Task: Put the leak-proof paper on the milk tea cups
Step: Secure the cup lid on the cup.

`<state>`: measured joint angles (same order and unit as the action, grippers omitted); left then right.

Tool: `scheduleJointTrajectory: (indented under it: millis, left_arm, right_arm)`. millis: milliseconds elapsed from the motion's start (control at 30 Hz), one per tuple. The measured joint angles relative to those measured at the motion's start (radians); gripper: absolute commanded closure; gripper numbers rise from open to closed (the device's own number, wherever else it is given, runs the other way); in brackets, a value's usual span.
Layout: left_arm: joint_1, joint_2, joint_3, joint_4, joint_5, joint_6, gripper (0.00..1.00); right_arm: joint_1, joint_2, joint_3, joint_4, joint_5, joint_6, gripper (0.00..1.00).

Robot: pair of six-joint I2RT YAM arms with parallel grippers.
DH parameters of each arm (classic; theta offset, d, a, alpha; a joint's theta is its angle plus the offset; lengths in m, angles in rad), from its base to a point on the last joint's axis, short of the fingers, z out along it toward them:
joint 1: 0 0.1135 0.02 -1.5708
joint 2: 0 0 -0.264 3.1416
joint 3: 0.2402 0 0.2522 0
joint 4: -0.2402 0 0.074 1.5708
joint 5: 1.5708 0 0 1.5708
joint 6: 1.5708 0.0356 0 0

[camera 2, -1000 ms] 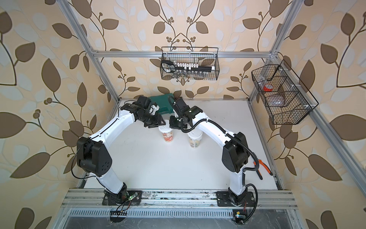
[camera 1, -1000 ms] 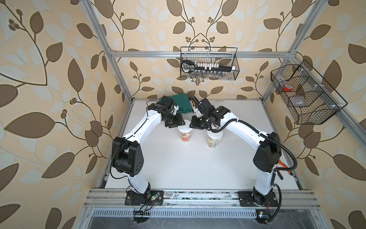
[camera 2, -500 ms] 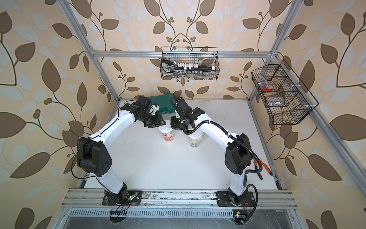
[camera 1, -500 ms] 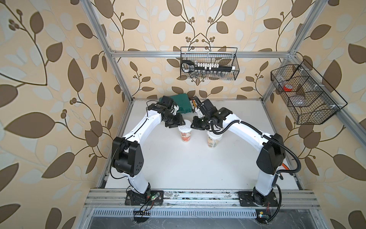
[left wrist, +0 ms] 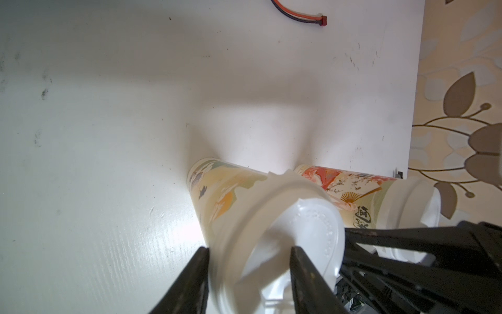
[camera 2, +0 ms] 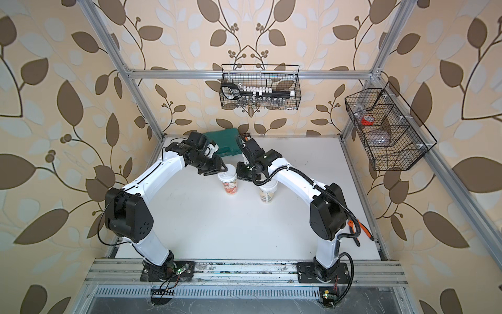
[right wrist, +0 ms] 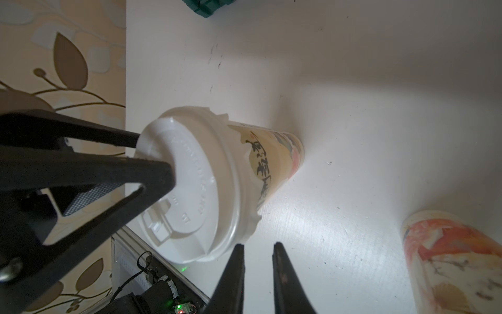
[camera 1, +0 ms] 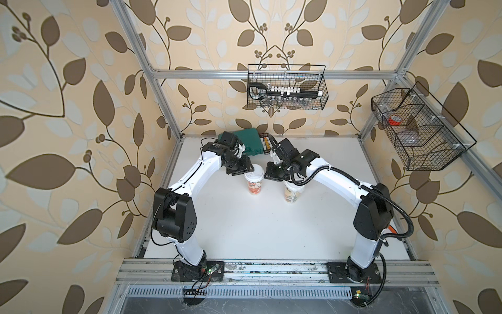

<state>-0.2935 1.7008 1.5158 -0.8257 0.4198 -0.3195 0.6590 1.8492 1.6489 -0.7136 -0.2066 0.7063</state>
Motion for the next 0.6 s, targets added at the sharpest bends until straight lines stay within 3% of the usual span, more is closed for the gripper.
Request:
scheduleJointTrajectory:
  millis: [600]
  left_arm:
    - [0.0,0.0,0.0,0.0,0.0,0.0,0.51]
  right_arm:
    - [0.0,0.0,0.006,0.015,-0.011,0.002,0.8]
